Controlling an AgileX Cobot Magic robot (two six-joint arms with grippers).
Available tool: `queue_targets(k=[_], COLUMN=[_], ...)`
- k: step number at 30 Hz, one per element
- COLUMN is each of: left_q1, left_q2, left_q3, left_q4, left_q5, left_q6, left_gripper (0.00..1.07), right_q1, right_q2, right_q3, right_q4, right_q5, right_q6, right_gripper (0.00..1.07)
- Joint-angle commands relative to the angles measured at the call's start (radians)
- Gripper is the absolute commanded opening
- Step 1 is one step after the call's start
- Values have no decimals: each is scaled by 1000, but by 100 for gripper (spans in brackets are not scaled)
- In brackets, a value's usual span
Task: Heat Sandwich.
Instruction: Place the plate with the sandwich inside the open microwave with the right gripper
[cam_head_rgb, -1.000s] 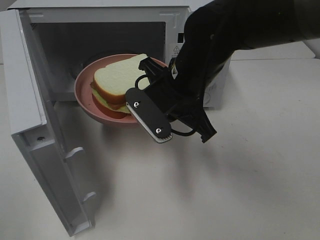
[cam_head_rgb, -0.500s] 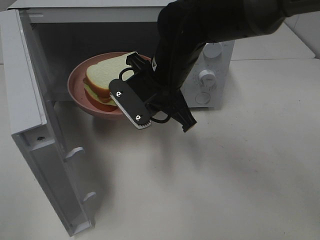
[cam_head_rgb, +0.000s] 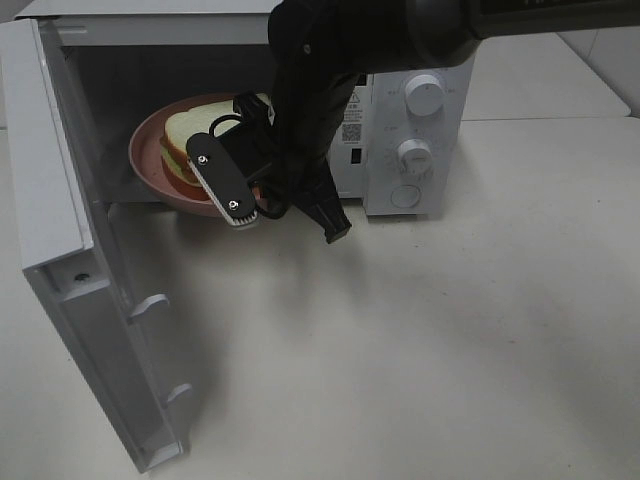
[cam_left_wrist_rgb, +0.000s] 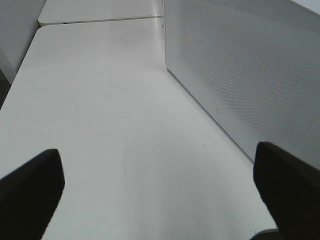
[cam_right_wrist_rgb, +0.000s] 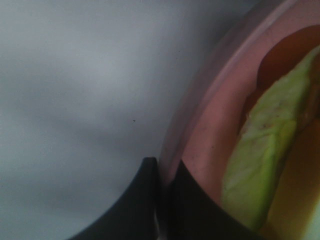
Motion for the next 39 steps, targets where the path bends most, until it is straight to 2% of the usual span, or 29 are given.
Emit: queue_targets(k=[1,10,22,32,39], left_q1=[-5,-5,-5,-5,-5], left_q2=[-26,-26,-26,-26,-26], left_q3=[3,3,3,3,3], left_q4=[-7,-7,-7,-7,-7], left_q5=[-4,-4,-4,-4,-4], left_q6=[-3,-3,-3,-3,-3], left_gripper=[98,98,98,98,98], right_q1=[-6,-6,-16,-29,-38], right_q2=[17,105,198,241,250], right_q3=[-49,-193,-361,-404,-404], right_q4=[-11,-68,-112,-122,-116], right_q5=[6,36,42,-5,-14], right_q6=[20,174,244,212,214], right_gripper=[1,2,3,4,10])
